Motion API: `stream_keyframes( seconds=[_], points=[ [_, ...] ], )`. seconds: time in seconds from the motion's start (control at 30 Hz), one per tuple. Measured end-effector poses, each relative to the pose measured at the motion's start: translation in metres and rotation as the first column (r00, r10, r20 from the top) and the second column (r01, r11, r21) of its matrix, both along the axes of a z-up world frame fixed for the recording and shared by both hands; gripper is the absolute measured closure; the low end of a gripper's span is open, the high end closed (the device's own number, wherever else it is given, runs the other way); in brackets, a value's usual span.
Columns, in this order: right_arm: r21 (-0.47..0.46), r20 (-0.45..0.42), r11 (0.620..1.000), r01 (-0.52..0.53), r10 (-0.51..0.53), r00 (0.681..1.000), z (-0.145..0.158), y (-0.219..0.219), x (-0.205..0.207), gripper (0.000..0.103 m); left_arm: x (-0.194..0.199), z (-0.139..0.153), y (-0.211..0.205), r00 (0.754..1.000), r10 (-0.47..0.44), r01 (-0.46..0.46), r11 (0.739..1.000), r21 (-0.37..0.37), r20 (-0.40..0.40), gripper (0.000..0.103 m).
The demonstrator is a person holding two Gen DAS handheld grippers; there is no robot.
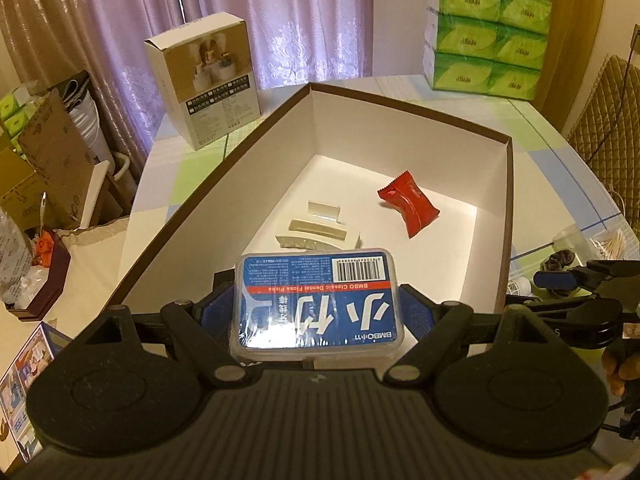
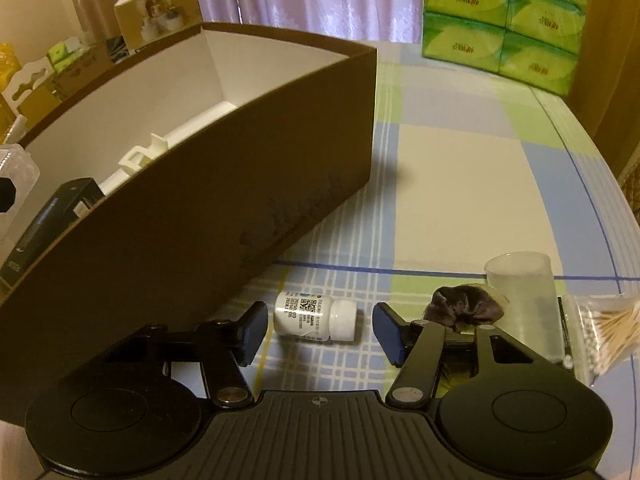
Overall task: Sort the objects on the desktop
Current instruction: 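Carry the floss case toward the box while the right tool grasps the white pill bottle, then lower the floss case and pill bottle into the box with both tools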
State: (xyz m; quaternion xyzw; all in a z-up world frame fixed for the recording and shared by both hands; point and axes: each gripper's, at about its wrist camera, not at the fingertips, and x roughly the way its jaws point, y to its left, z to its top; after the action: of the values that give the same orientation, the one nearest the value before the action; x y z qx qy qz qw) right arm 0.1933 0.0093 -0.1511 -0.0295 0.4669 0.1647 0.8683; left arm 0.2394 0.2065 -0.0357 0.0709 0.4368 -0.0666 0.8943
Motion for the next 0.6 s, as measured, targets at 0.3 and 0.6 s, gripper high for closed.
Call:
stream_keyframes(
  seconds=[0.3, 0.6],
  points=[
    [-0.013, -0.001, 0.999, -0.034, 0.034, 0.999, 0.006, -0.001, -0.002, 0.059, 0.006, -0.010, -0.003, 0.999, -0.029, 0.028, 0.999, -0.015, -0.029, 0.020],
    [0.056, 0.128, 0.990, -0.128, 0.120, 0.984, 0.082, -0.009, -0.002, 0.059, 0.009, -0.008, -0.006, 0.999, -0.042, 0.041, 0.999, -0.028, -0.022, 0.020]
  ],
)
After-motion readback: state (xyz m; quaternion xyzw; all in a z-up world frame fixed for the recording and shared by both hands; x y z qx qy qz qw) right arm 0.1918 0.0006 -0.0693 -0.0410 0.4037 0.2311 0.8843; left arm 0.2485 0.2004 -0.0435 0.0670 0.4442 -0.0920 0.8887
